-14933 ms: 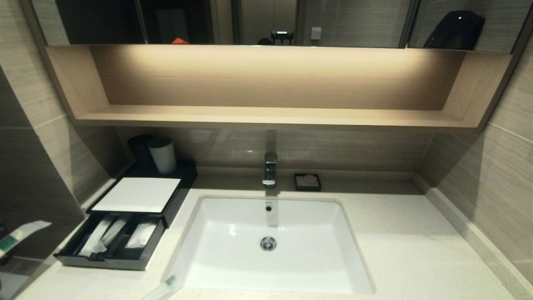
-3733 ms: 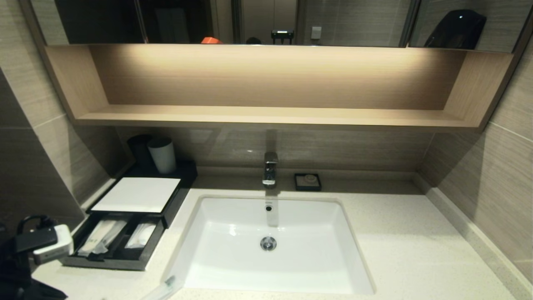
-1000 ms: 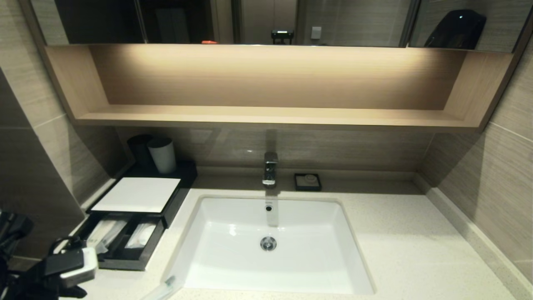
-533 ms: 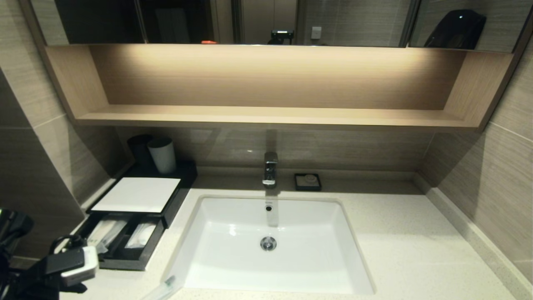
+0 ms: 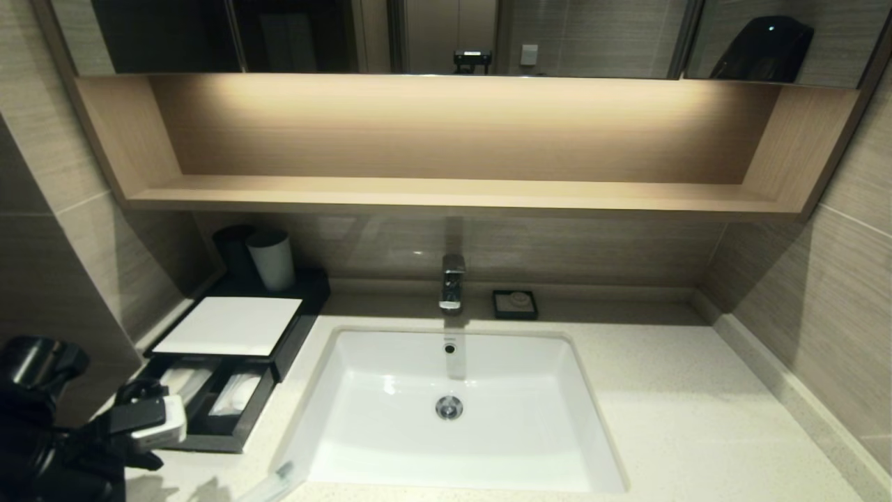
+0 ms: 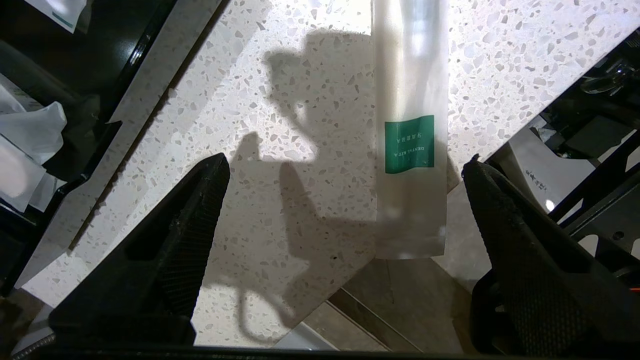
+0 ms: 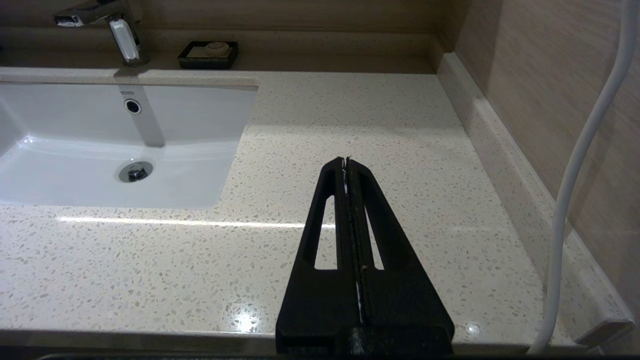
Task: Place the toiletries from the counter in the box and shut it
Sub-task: Pick up the bathroom toiletry
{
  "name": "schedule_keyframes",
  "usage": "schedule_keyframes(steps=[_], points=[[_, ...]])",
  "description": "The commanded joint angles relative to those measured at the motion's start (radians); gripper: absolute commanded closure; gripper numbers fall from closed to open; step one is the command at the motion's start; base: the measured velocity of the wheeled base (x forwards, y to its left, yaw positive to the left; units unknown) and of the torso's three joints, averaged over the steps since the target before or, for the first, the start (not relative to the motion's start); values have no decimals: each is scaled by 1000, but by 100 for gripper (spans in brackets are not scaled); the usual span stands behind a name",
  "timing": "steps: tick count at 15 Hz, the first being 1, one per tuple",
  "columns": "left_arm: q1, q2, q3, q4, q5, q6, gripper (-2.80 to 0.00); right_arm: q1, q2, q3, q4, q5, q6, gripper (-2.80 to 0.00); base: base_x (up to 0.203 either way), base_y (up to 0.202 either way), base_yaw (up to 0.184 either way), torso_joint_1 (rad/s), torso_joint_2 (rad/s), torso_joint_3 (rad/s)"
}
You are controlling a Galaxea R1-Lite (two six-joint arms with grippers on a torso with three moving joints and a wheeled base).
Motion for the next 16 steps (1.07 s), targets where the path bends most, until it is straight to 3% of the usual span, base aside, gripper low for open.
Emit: schedule_keyframes(steps=[1, 9, 16], points=[[-2, 41, 9, -21, -2, 7, -280, 0, -1, 0, 0, 0, -1, 0, 0, 0, 0, 0, 0, 0], [-4, 57, 38, -77, 4, 55, -280, 0, -1, 0, 0, 0, -1, 0, 0, 0, 0, 0, 0, 0], [-24, 42, 106, -229, 56, 73, -280, 0, 0, 0, 0, 0, -1, 0, 0, 0, 0, 0, 0, 0]])
